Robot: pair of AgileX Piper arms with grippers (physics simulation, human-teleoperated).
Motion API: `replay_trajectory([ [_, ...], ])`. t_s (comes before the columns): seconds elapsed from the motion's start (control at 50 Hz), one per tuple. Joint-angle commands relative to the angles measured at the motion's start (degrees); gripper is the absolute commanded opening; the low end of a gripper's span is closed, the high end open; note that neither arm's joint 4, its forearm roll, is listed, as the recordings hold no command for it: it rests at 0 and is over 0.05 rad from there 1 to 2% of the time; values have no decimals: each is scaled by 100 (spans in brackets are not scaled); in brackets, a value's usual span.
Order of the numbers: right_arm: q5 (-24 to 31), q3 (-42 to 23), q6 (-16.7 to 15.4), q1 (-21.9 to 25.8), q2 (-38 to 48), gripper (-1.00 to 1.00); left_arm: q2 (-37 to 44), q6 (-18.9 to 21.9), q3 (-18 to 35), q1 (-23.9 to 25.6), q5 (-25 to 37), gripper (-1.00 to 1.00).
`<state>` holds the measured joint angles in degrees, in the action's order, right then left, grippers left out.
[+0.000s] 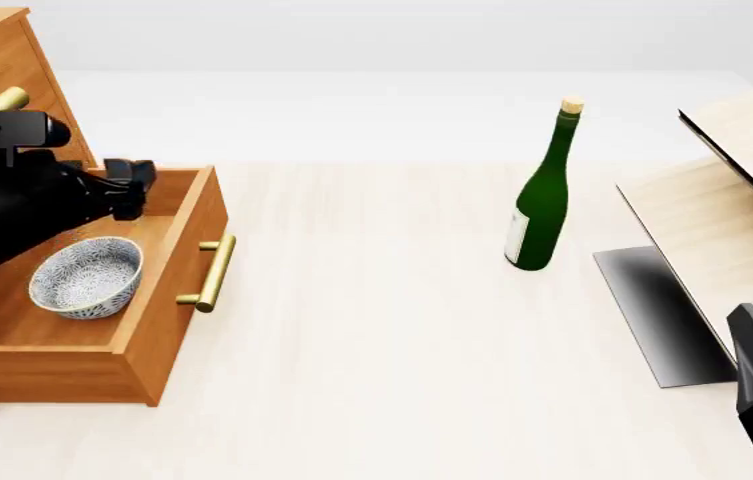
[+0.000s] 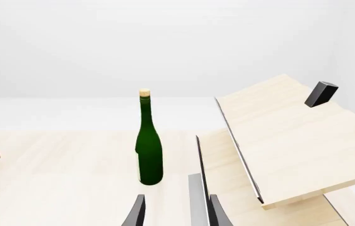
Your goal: Put the bowl in the bottom drawer of the cabinet.
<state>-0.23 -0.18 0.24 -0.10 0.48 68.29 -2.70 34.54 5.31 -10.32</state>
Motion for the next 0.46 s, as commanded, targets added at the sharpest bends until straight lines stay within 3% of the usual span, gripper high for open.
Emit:
replay_trajectory([
  [0.02, 0, 0, -1, 0, 0, 100, -453, -228, -13, 134, 35, 100],
  [0.1, 0, 0, 0, 0, 0, 100, -308, -189, -308, 151, -448, 100],
  [0.18, 0, 0, -1, 1, 0, 100, -355, -198, -288, 184, -435, 100],
  [0.2, 0, 0, 0, 0, 0, 100, -528, -205, -63, 178, -93, 100],
  [0.24, 0, 0, 0, 0, 0, 100, -409, -211, -320, 195, -504, 100],
  [0.46, 0, 0, -1, -1, 0, 100, -443, -363, -468, 180, -706, 100],
])
